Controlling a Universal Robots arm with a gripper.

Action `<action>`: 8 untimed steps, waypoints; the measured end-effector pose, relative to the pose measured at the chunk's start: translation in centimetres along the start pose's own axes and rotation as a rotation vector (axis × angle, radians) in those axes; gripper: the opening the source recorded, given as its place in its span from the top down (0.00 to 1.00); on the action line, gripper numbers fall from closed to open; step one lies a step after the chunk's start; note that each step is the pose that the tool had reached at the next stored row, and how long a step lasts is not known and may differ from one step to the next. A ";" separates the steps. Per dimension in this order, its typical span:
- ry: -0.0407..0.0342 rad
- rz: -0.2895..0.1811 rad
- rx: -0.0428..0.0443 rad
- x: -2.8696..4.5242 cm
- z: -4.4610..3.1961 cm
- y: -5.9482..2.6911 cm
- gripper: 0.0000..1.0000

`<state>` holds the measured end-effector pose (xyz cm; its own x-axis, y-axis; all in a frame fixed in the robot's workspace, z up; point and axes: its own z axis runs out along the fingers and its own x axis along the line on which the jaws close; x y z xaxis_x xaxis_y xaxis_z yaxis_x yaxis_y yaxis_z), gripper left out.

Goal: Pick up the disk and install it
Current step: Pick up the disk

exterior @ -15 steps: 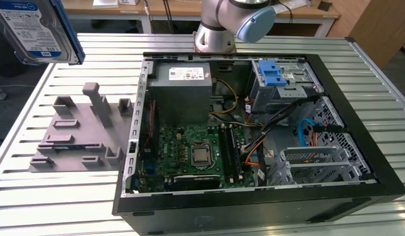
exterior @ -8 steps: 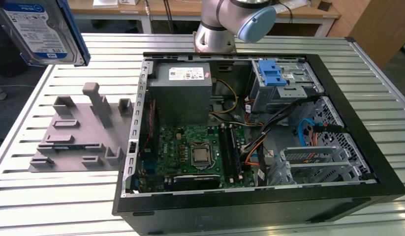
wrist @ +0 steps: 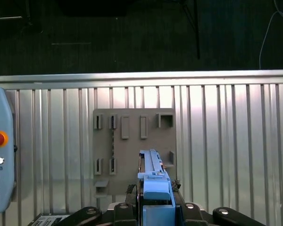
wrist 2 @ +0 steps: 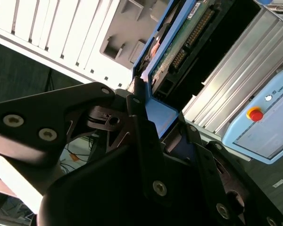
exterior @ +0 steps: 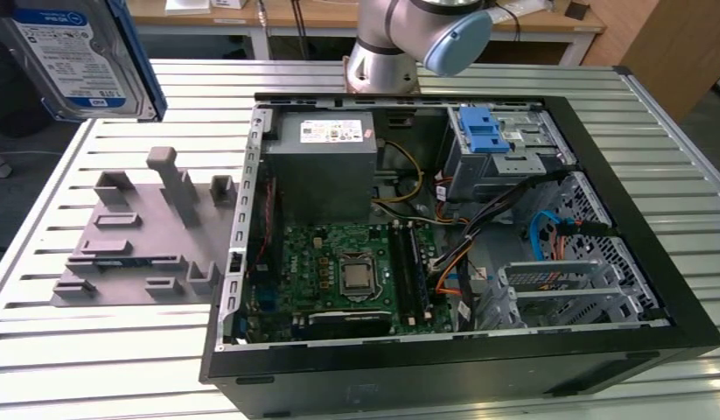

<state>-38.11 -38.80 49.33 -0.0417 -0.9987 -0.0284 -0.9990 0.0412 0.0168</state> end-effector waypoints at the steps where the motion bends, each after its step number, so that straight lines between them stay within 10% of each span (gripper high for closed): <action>1: -0.0001 0.000 0.0000 0.02 0.00 -0.10 0.64; 8: 0.0000 0.000 0.0000 0.10 -0.01 -0.87 0.64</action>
<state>-37.24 -38.93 49.32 -0.0417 -0.9987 -0.0284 -0.9990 0.0412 0.0169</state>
